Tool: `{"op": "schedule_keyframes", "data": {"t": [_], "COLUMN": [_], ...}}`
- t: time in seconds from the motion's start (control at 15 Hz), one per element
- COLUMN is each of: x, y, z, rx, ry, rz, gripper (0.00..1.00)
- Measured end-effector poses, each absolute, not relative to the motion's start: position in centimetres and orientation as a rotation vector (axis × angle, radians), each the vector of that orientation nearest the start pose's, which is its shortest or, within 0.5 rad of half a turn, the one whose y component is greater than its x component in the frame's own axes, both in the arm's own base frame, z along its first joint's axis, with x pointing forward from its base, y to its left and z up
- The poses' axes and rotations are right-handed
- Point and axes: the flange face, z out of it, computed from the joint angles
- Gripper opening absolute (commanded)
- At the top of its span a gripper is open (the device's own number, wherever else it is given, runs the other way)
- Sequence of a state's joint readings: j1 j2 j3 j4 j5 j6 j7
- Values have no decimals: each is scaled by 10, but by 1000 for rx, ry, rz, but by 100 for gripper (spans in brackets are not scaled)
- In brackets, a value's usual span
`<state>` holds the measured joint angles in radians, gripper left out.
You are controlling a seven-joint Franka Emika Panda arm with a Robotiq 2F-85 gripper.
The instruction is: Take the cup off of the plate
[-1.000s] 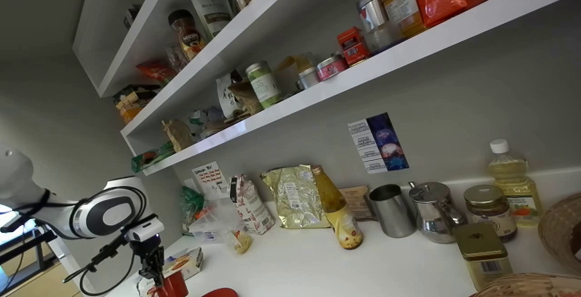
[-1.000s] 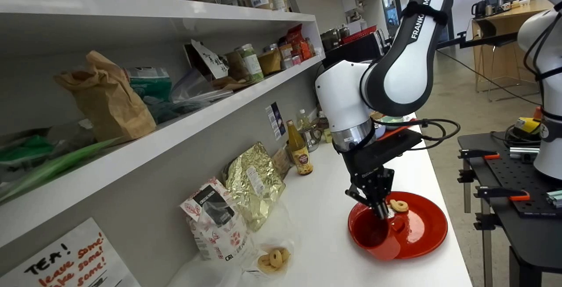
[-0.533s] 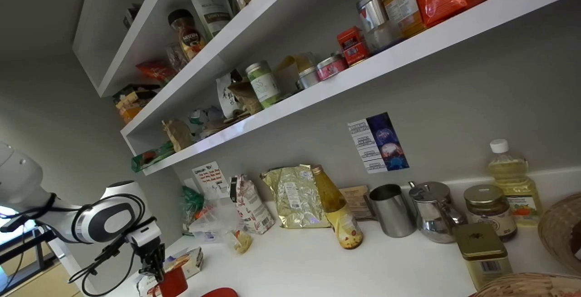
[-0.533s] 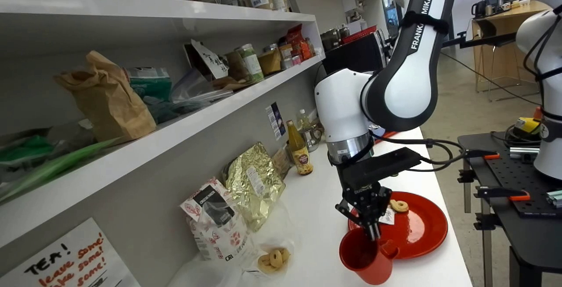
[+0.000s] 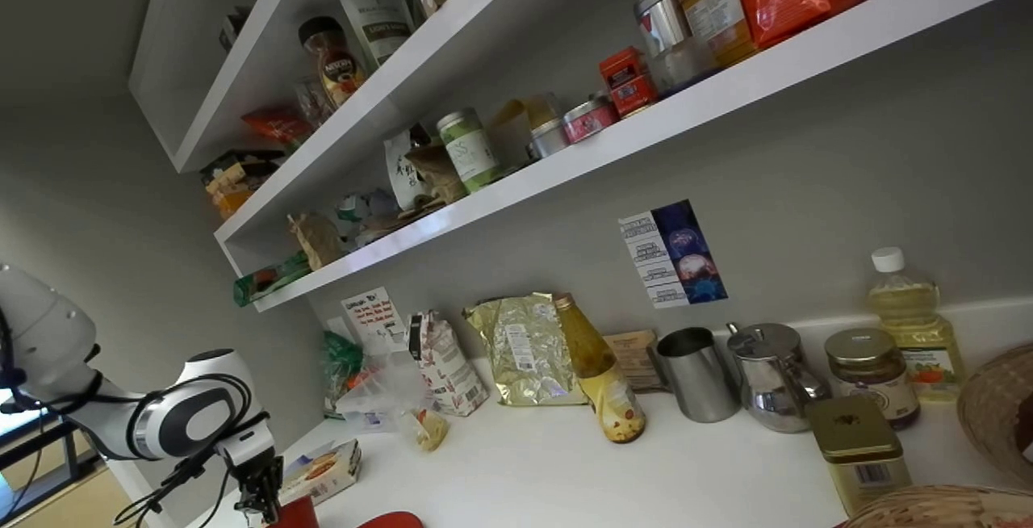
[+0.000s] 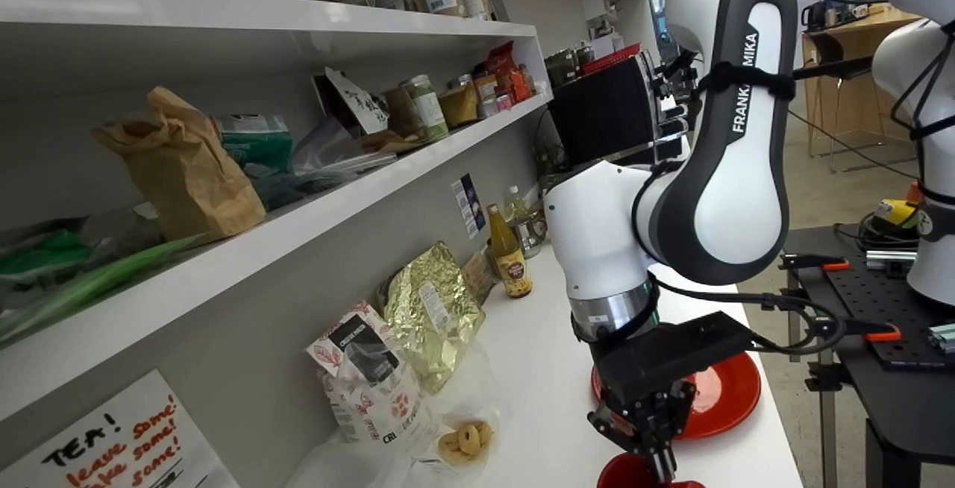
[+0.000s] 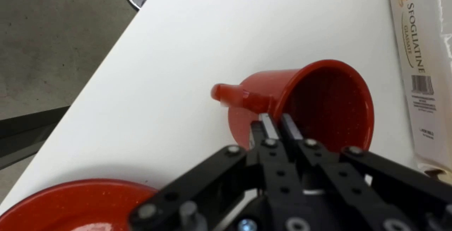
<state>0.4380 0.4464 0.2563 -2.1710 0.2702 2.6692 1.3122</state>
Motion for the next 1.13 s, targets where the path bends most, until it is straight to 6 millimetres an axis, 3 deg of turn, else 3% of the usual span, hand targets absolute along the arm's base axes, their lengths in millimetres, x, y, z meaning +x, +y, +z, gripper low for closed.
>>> {"op": "schedule_keyframes", "data": {"t": [0.13, 0.4, 0.47, 0.53, 0.73, 0.8, 0.93, 1.13], "x": [440, 442, 442, 442, 435, 428, 423, 426], "y": [368, 375, 375, 375, 374, 374, 374, 372], "z": [191, 191, 190, 190, 186, 182, 179, 180], "rx": [-2675, -2673, -2673, -2673, -2693, -2710, -2718, -2715], "ry": [1258, 1246, 1246, 1246, 1237, 1229, 1226, 1231], "rz": [264, 264, 264, 264, 285, 311, 319, 315], "gripper": [7, 7, 32, 34, 55, 36, 52, 55]}}
